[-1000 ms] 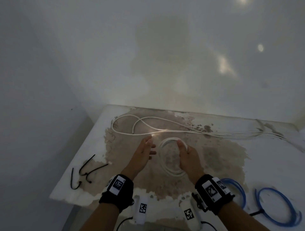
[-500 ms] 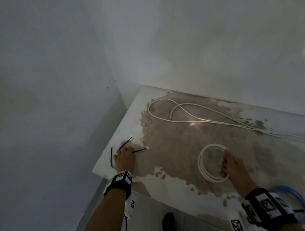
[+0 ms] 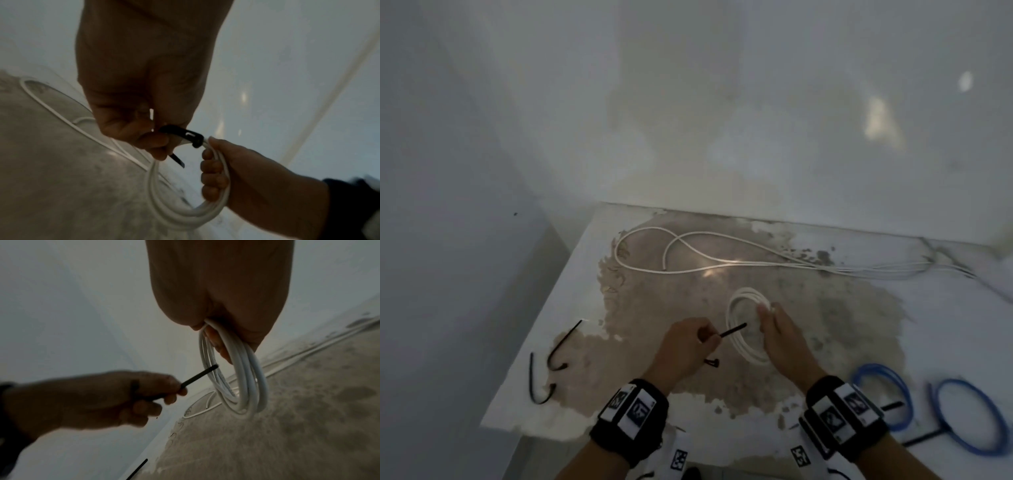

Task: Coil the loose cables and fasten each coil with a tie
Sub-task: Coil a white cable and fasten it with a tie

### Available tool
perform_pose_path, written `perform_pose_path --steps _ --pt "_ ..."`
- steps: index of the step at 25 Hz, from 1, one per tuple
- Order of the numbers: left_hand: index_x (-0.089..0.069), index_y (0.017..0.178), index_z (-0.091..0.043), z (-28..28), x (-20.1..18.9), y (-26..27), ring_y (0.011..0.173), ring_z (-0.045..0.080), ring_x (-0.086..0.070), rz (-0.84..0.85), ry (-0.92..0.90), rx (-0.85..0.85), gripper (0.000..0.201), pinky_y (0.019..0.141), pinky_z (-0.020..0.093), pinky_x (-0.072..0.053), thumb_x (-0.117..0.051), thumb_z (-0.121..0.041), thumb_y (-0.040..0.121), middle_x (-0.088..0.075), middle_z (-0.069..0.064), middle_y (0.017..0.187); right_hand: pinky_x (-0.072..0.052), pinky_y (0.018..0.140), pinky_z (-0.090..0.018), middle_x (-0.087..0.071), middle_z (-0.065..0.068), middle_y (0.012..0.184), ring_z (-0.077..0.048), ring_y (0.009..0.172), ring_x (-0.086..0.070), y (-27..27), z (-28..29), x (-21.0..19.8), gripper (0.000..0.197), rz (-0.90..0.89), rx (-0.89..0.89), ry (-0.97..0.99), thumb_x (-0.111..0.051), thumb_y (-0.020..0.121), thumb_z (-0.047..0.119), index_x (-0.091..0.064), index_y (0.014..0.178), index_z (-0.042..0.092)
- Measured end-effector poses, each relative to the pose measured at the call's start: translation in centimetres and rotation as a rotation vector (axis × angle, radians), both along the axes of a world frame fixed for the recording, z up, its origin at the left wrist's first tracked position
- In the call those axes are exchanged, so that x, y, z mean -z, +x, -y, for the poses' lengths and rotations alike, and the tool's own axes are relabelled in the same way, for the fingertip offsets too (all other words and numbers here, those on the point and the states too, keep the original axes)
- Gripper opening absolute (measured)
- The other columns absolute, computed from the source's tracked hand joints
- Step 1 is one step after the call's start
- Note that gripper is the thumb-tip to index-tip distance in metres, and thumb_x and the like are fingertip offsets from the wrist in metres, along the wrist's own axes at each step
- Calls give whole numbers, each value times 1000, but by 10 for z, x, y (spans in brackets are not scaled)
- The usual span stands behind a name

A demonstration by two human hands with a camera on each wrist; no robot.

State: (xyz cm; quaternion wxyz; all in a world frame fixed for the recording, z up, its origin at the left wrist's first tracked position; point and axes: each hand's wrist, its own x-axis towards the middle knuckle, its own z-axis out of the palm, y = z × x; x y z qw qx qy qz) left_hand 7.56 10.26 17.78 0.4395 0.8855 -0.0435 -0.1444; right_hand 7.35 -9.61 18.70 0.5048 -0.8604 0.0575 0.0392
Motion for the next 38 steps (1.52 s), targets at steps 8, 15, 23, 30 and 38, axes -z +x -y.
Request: perform_pose_path --steps 8,15,23,30,38 --pt "-70 87 -8 76 -62 10 49 7 -46 -394 -649 -219 19 45 17 -36 -55 -18 96 -64 -4 68 -33 51 -25 -47 4 64 -8 52 -40 -19 23 -23 32 182 -102 -96 -32 100 46 -44 86 21" --pt "-71 100 -4 116 -78 5 50 5 -48 -578 -875 -309 19 42 14 -39 -53 -7 96 -70 2 84 -38 58 -32 -54 10 68 -2 61 -51 -22 47 -41 33 251 220 -71 -30 101 44 -52 91 21" --pt "-70 106 -6 136 -93 -3 77 13 -66 -606 -893 -262 34 63 23 -52 -39 -18 100 -75 9 103 -45 63 -22 -67 15 82 1 78 -61 -20 78 -43 17 329 310 17 -47 102 30 -64 98 31" --pt "-67 101 -12 153 -84 -14 79 11 -72 164 -440 -33 12 74 30 -59 -57 -17 97 -75 1 87 -50 64 -24 -71 16 87 -2 78 -65 -29 90 -41 19 385 378 -24 -52 101 32 -70 106 30" --pt "-69 93 -19 170 -85 -6 73 3 -63 551 -218 -55 8 65 18 -54 -61 -22 94 -64 -6 86 -55 75 -20 -75 12 99 -2 86 -68 -36 99 -48 21 440 374 -80 -55 99 30 -73 111 30"
